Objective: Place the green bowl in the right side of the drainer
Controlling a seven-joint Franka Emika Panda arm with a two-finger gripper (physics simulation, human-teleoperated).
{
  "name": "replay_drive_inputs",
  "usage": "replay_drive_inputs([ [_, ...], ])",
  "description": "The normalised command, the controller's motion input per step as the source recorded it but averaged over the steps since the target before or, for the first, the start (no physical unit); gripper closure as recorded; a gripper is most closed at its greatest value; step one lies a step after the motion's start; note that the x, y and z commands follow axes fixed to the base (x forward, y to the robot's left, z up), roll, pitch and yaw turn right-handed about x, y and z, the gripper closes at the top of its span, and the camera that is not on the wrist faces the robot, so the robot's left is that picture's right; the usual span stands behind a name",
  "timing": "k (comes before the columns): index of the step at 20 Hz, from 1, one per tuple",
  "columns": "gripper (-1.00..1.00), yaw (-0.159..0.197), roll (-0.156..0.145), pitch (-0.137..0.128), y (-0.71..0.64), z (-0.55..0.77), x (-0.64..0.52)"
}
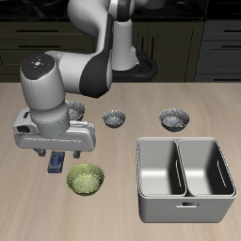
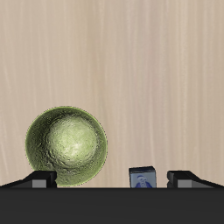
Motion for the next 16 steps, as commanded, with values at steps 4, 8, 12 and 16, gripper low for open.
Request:
replay_drive_inputs([
  [4,-1.00,0.001,0.023,0.034,0.05,-0.29,0.01],
  [8,-1.00,-0.002,-0.009,0.028,0.01,-0.25,0.04],
  [12,-1.00,0.006,0.004,0.022,0.01,-0.20,0.01],
  [16,-1.00,0.005,0.007,0.043,0.05,-0.28,0.02],
])
